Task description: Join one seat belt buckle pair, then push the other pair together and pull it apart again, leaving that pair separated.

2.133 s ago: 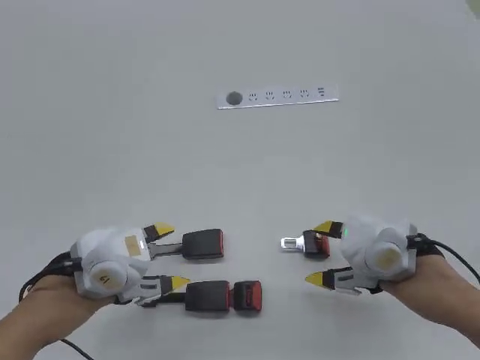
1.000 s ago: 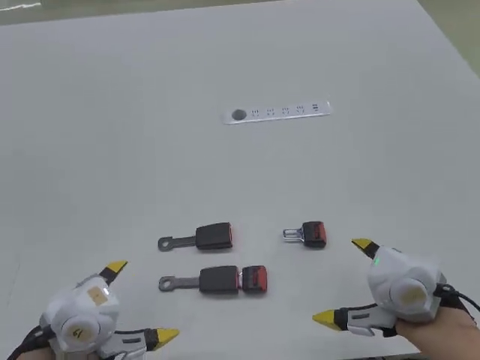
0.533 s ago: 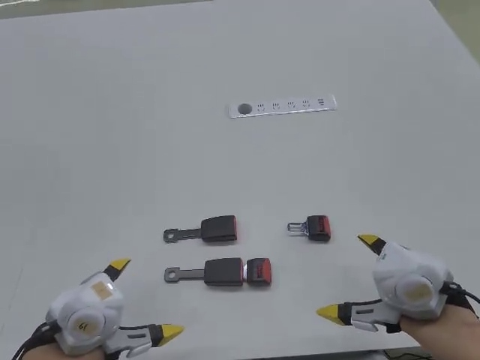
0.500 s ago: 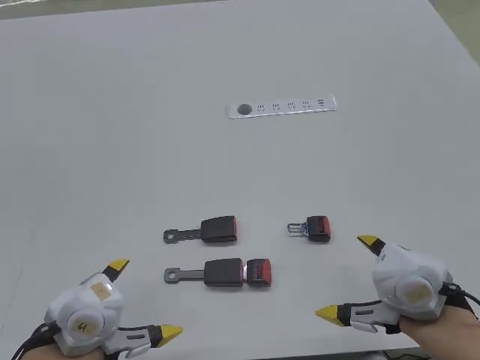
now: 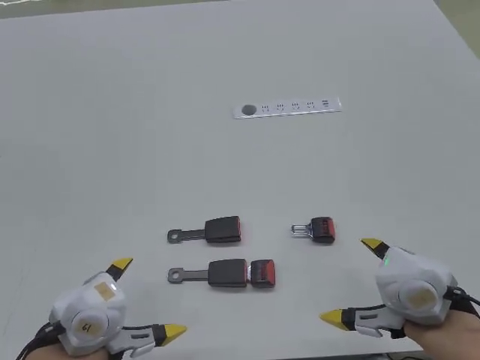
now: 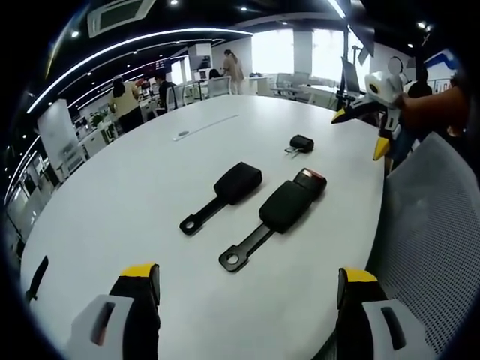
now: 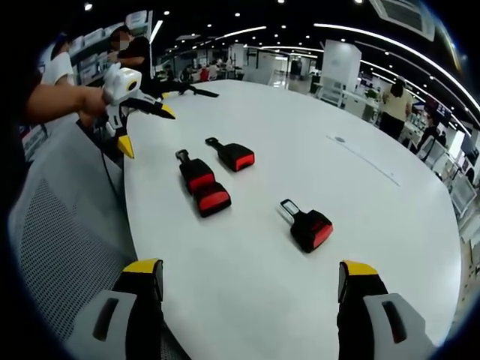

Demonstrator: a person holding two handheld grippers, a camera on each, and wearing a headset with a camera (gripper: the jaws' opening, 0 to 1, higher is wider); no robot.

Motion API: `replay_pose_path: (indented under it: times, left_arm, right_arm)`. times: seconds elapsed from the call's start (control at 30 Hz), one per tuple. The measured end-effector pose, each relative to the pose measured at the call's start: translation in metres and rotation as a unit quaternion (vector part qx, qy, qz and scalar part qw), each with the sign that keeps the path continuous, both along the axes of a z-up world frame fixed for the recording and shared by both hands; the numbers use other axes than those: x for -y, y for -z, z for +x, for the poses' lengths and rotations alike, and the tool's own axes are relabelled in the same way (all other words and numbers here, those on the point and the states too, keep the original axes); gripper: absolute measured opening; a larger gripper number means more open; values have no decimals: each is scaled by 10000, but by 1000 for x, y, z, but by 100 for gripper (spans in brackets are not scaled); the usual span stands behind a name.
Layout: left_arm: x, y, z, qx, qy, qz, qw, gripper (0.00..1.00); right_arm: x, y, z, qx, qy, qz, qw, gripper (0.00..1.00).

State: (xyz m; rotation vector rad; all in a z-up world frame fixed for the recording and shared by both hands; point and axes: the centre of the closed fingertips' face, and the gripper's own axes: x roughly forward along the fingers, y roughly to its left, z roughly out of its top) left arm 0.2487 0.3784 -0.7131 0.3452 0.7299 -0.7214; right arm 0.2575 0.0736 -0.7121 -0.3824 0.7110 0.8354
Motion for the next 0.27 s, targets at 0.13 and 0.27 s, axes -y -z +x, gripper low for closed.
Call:
replay_pose_path:
  times: [0.13, 0.27]
  left_arm:
    - [0, -2, -2, -3, -28, -3, 10000, 100]
    - [1, 0, -3, -26, -6, -35, 10000, 100]
  right_arm:
    - [-1, -2, -3, -26, -63, -59, 10000, 99]
    - [-4, -4, -5, -3, -86, -60, 9999, 99]
